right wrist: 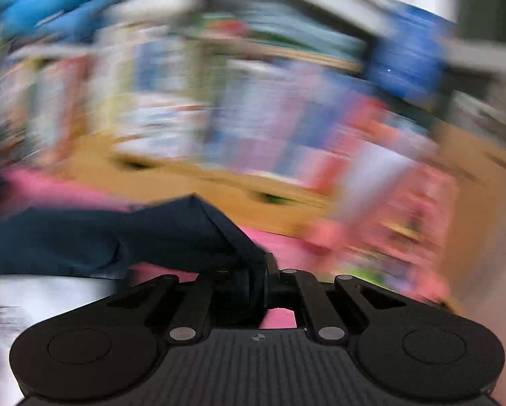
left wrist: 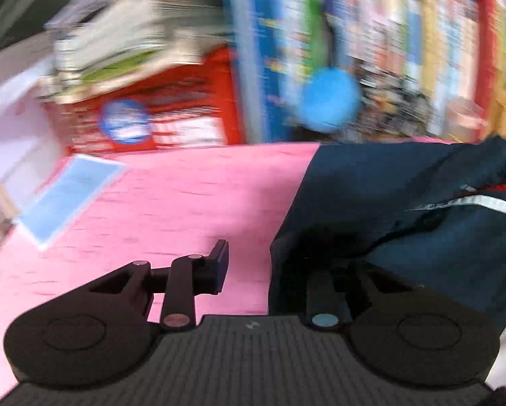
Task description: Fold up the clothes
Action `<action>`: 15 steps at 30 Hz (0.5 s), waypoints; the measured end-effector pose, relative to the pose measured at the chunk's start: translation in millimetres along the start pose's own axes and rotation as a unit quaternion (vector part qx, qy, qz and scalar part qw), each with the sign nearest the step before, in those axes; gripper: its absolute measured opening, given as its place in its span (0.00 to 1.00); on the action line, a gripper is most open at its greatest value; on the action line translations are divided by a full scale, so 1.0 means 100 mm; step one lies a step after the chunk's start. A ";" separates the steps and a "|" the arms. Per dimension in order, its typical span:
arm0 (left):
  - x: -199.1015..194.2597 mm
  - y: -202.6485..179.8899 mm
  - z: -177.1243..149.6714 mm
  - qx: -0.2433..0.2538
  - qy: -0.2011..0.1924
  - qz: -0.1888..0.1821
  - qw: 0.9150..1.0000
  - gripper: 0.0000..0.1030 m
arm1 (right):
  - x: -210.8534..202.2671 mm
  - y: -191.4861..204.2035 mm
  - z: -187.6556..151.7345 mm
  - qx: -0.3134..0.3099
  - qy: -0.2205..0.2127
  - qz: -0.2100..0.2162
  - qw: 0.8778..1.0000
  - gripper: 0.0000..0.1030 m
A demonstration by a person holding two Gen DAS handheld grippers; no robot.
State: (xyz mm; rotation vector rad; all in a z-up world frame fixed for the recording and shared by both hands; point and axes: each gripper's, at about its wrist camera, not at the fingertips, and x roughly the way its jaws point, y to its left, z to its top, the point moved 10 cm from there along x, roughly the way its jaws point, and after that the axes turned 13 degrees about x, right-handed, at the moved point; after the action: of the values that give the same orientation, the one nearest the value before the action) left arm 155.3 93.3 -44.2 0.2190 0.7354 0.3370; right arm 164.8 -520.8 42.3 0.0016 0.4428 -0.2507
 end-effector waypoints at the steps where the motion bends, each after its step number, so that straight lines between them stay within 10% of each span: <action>1: -0.01 0.12 0.00 -0.004 0.000 0.015 1.000 0.28 | 0.03 -0.30 -0.07 0.021 0.017 -0.015 1.000 0.09; 5: -0.23 0.52 -0.07 -0.032 0.000 0.050 0.998 0.31 | 0.11 -1.01 -0.55 0.075 0.100 -0.025 0.992 0.19; 15: -0.56 1.22 -0.21 -0.011 0.017 0.156 0.988 0.41 | -0.01 -0.78 -1.02 0.000 0.130 -0.020 0.991 0.83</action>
State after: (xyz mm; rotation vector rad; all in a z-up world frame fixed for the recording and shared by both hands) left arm 74.9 187.1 13.1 0.3091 0.7313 0.6482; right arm 102.2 -590.3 -45.9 0.0260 0.7018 -0.2915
